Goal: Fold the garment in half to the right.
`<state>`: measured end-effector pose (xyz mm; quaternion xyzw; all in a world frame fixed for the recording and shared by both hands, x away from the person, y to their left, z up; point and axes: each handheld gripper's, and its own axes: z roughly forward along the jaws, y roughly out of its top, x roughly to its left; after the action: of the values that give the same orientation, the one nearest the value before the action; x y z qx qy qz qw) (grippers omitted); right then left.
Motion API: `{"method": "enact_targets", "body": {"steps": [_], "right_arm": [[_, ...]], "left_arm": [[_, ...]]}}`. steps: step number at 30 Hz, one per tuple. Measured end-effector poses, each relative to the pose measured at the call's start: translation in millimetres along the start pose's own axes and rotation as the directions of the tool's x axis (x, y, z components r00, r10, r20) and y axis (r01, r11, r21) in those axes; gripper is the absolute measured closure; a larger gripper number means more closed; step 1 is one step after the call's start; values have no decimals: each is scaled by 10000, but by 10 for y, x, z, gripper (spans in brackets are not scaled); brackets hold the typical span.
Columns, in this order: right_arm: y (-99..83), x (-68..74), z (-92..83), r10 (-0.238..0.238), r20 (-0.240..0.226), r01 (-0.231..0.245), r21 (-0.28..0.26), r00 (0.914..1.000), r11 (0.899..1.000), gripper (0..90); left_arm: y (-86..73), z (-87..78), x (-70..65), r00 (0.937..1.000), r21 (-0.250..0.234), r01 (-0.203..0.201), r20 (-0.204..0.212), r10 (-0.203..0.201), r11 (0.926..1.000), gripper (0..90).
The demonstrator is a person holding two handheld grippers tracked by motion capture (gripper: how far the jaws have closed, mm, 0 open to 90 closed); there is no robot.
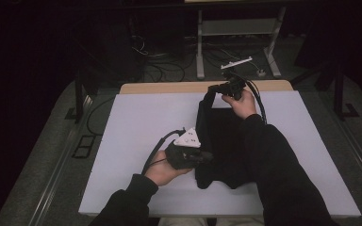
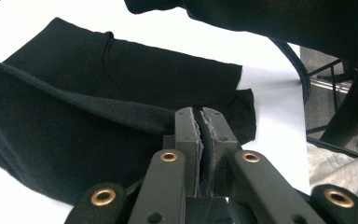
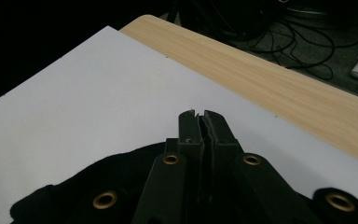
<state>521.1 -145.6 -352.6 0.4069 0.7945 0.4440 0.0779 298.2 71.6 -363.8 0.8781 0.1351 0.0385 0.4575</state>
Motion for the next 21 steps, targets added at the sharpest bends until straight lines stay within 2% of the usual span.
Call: {"method": "enact_targets", "body": {"steps": [3,21], "right_arm": [[-18,-20,-23,-3,58,3,-3,10000,10000,853],[-184,-216,-152,441,235,-436,-211,9988,9988,852]], "left_arm": [[16,33,-11,9999,18,85,99,-86,10000,843],[99,246,-43,9991,56,-142,411,139,9999,844]]}}
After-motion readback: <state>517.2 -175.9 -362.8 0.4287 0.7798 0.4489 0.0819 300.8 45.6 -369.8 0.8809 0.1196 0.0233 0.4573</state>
